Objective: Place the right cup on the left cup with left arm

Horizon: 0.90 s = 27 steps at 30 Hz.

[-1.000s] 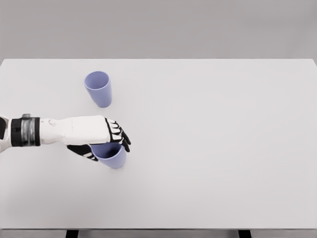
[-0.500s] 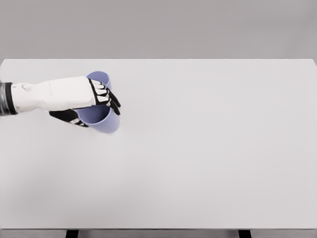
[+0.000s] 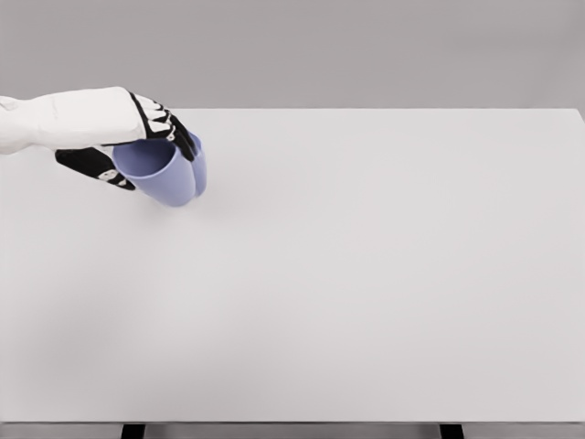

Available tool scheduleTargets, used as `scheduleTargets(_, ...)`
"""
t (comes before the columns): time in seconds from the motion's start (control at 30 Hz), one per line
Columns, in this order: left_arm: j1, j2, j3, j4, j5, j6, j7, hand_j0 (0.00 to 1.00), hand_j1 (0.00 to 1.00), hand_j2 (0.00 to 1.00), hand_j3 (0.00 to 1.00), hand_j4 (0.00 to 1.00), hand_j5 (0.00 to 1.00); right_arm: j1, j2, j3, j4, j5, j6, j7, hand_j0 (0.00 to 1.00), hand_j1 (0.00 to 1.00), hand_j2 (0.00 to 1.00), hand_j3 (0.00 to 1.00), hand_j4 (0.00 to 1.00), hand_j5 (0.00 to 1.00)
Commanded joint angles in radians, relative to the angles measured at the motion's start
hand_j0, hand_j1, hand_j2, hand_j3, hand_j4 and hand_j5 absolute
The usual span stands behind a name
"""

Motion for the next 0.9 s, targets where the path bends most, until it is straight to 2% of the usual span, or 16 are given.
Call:
scheduleTargets(0.0,-0.005,-0.018,-0.001,0.047,0.007,0.002,-0.021,0.57,0.57,0.57,0.57,0.57,0.57,0.000,0.000,0.000,0.000,-0.001,0.000,0.000,1.00,1.00,1.00,1.00,1.00,1.00)
scheduleTargets(0.23,-0.090,-0.097,-0.008,0.166,0.007,0.002,-0.047,0.58,0.58,0.58,0.58,0.58,0.58,0.000,0.000,0.000,0.000,0.001,0.000,0.000,1.00,1.00,1.00,1.00,1.00,1.00)
scheduleTargets(0.37,-0.166,-0.141,-0.078,0.251,0.006,0.002,-0.055,0.58,0.58,0.58,0.58,0.58,0.58,0.000,0.000,0.000,0.000,-0.001,0.000,0.000,1.00,1.00,1.00,1.00,1.00,1.00)
scheduleTargets(0.67,-0.184,-0.178,-0.084,0.295,0.006,0.002,-0.072,0.58,0.58,0.58,0.58,0.58,0.58,0.000,0.000,0.000,0.000,0.001,0.000,0.000,1.00,1.00,1.00,1.00,1.00,1.00)
scheduleTargets(0.87,-0.186,-0.212,-0.084,0.369,-0.003,0.002,-0.072,0.58,0.58,0.58,0.58,0.58,0.58,0.000,0.000,0.000,0.000,0.001,0.000,0.000,1.00,1.00,1.00,1.00,1.00,1.00)
